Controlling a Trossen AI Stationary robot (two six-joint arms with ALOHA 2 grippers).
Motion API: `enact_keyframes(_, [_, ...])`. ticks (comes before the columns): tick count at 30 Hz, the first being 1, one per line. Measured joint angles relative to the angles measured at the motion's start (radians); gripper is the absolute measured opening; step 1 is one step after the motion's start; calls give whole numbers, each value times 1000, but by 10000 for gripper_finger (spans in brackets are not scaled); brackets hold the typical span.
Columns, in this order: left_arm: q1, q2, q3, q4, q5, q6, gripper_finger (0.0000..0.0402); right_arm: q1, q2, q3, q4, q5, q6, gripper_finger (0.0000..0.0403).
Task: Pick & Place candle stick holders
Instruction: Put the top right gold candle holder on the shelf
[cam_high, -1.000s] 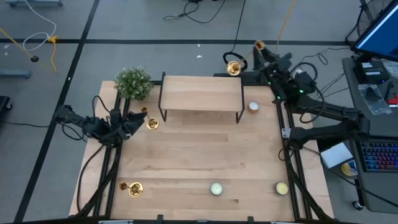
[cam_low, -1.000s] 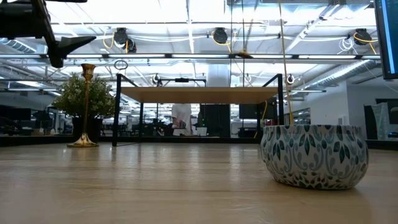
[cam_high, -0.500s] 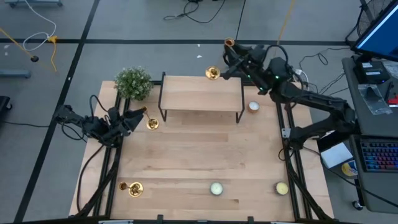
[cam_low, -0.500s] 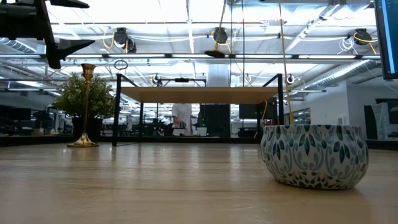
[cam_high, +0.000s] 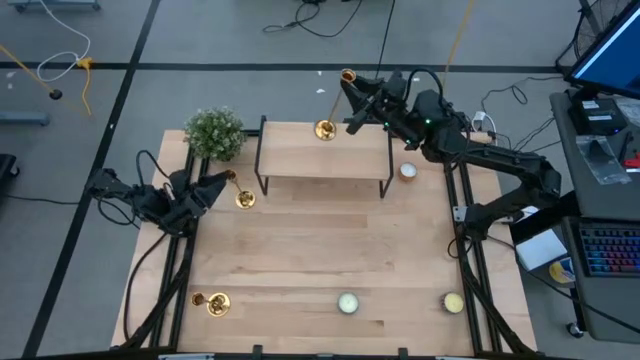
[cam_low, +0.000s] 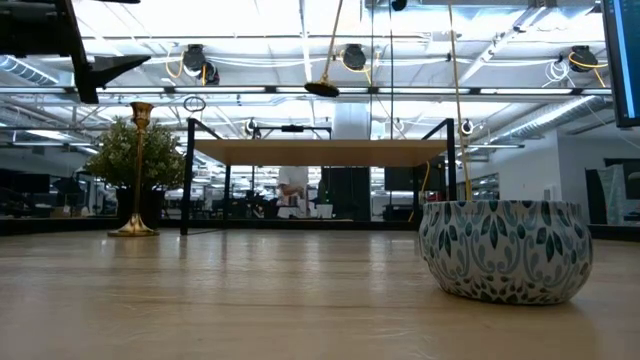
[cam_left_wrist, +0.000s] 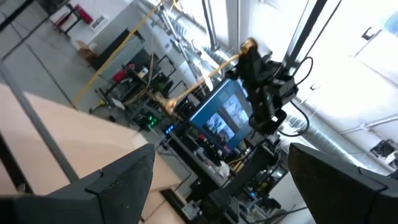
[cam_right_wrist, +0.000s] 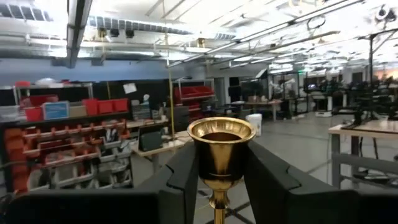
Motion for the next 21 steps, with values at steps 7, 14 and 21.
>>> enact_keyframes(7, [0,160,124,9,-52,129,365,0,18,0,-1,-94,57,94])
enact_keyframes(14, [5,461,386,-27,-165,289,365,0,37,0,-43,-151,104,94])
enact_keyframes(21, [76,736,651,-104,-182,425,365,6,38,0,-63,-272,143,94])
